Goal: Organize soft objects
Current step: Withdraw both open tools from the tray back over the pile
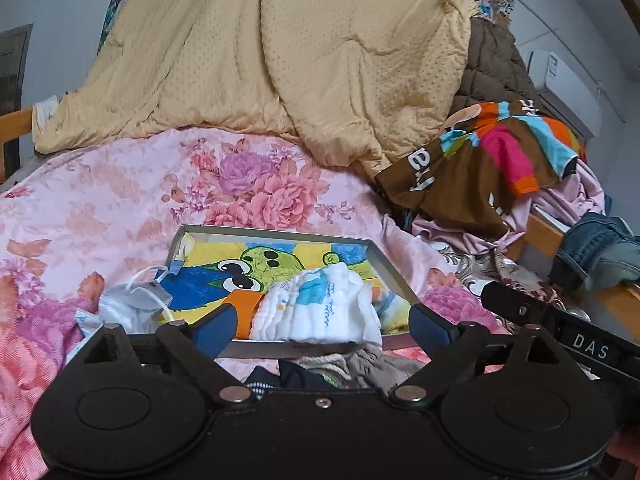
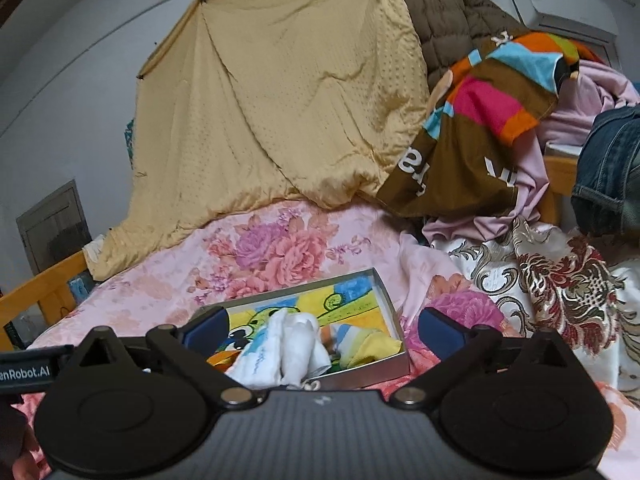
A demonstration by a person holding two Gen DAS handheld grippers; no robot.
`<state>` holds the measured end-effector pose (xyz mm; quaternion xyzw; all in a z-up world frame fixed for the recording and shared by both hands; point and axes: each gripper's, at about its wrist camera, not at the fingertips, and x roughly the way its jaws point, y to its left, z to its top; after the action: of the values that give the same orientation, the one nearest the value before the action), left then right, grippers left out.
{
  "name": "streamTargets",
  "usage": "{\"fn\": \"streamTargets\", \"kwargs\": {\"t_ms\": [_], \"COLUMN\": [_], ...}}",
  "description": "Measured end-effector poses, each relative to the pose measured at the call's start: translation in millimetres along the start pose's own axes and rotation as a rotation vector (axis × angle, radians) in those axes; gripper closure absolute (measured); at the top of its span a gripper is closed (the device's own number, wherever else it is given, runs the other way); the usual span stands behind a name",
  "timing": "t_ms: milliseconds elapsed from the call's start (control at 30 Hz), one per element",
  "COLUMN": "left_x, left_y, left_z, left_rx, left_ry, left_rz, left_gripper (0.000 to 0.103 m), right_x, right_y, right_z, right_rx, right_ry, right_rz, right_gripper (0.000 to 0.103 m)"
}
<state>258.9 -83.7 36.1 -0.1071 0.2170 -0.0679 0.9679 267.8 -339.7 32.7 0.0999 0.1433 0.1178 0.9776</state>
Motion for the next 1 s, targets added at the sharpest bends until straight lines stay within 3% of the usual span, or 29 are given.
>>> {"fn": "streamTargets", "kwargs": {"t_ms": [433,1000], "left_x": [-45.5,-75.5], "left_y": [2.6,23.7], "left_z": [-22.0,-67.6], "left_rx": [0.023,0.031], "left_ry": [-0.04,0.001], "left_rz": [-0.013,-0.031], "left_gripper": [0.008,0.008], "right_x": [-50.4,-89.2], "right_y": [13.2,24.8], "right_z": [-14.6,-49.1], "right_rx": [-0.022,0.008], "right_ry": [-0.054,0.039], "right_rz": [-0.017,-0.086], "right_gripper": [0.0,0.0]}}
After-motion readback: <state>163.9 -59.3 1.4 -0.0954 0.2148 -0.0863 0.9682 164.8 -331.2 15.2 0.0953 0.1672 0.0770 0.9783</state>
